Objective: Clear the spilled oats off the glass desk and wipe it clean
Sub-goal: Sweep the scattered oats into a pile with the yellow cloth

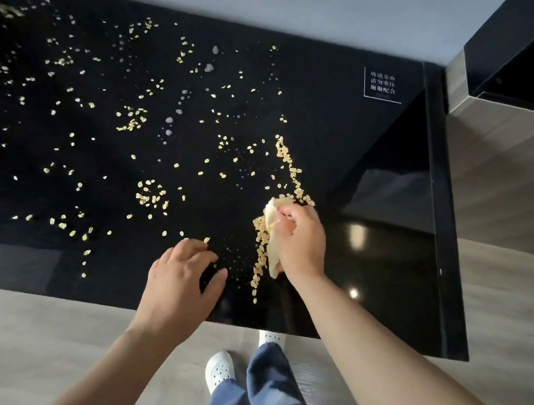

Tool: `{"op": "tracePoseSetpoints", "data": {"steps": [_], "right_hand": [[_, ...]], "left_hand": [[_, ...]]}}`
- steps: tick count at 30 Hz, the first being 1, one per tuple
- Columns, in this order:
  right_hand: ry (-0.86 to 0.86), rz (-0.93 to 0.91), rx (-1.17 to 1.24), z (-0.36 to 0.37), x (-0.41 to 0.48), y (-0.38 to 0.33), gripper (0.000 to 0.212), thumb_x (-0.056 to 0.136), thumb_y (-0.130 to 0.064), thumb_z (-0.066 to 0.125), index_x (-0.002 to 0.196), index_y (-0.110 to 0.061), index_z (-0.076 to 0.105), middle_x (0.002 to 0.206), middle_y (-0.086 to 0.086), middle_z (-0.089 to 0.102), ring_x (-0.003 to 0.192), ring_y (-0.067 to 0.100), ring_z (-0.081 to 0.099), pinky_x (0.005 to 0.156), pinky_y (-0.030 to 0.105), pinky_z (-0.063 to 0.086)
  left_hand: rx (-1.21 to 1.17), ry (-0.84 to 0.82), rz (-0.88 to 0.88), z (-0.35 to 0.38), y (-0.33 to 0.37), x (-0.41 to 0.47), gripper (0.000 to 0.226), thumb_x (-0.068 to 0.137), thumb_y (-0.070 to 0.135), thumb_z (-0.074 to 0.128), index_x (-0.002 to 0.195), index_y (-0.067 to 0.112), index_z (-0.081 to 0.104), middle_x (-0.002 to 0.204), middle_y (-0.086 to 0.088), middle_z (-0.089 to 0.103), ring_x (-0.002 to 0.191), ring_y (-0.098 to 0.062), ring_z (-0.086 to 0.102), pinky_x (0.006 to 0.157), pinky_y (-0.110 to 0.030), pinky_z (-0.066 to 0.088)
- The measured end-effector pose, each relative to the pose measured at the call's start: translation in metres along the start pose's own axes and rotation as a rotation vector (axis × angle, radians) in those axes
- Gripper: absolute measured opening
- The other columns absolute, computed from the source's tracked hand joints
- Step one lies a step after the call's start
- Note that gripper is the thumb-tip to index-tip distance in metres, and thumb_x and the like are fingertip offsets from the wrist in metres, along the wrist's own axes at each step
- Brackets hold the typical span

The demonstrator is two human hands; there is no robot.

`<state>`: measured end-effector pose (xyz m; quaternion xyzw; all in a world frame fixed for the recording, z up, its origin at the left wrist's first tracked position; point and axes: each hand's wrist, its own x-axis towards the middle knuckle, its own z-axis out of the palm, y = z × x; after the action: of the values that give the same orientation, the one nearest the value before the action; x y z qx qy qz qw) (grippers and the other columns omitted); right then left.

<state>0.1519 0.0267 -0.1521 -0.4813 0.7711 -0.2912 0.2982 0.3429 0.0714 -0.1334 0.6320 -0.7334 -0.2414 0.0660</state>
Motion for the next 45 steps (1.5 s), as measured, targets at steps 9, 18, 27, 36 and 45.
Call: {"op": "tracePoseSetpoints", "data": {"steps": [9, 18, 27, 36, 45], "right_hand": [[0.19, 0.039, -0.043, -0.06, 0.067, 0.026, 0.02, 0.094, -0.013, 0.054, 0.109, -0.018, 0.066, 0.11, -0.003, 0.056, 0.093, 0.011, 0.057, 0.071, 0.018, 0.045], [-0.062, -0.19, -0.051, -0.006, 0.036, 0.007, 0.012, 0.091, -0.016, 0.059, 0.098, -0.022, 0.067, 0.092, -0.013, 0.053, 0.082, 0.003, 0.052, 0.066, 0.015, 0.045], [0.154, -0.089, 0.108, -0.041, 0.098, 0.007, 0.016, 0.091, -0.01, 0.057, 0.103, -0.012, 0.067, 0.101, -0.007, 0.055, 0.084, 0.004, 0.055, 0.067, 0.011, 0.041], [-0.041, -0.183, -0.176, 0.011, 0.084, -0.017, 0.008, 0.092, -0.027, 0.06, 0.092, -0.021, 0.066, 0.092, -0.011, 0.054, 0.082, 0.009, 0.055, 0.059, 0.013, 0.037], [0.207, 0.0, -0.055, -0.014, 0.119, -0.039, 0.015, 0.094, -0.017, 0.058, 0.105, -0.012, 0.066, 0.104, -0.005, 0.056, 0.086, 0.008, 0.057, 0.063, 0.01, 0.04]], "left_hand": [[0.048, 0.033, -0.061, -0.013, 0.02, 0.055, 0.051, 0.091, 0.032, 0.059, 0.136, 0.009, 0.052, 0.142, -0.005, 0.048, 0.131, -0.027, 0.043, 0.109, -0.037, 0.034], [0.128, 0.035, -0.249, 0.0, 0.025, 0.076, 0.06, 0.091, 0.042, 0.052, 0.141, 0.009, 0.046, 0.145, -0.007, 0.041, 0.134, -0.027, 0.035, 0.108, -0.043, 0.035], [0.189, 0.0, -0.194, -0.004, 0.02, 0.078, 0.074, 0.078, 0.056, 0.038, 0.133, 0.009, 0.055, 0.131, -0.007, 0.05, 0.121, -0.03, 0.044, 0.099, -0.05, 0.042], [0.059, -0.006, -0.098, -0.026, -0.003, 0.096, 0.056, 0.083, 0.052, 0.039, 0.118, 0.017, 0.065, 0.113, 0.004, 0.054, 0.104, -0.021, 0.052, 0.09, -0.042, 0.046], [0.075, -0.006, 0.095, -0.055, -0.038, 0.161, 0.05, 0.086, 0.033, 0.063, 0.129, 0.008, 0.058, 0.138, -0.009, 0.051, 0.134, -0.028, 0.04, 0.11, -0.041, 0.028]]}}
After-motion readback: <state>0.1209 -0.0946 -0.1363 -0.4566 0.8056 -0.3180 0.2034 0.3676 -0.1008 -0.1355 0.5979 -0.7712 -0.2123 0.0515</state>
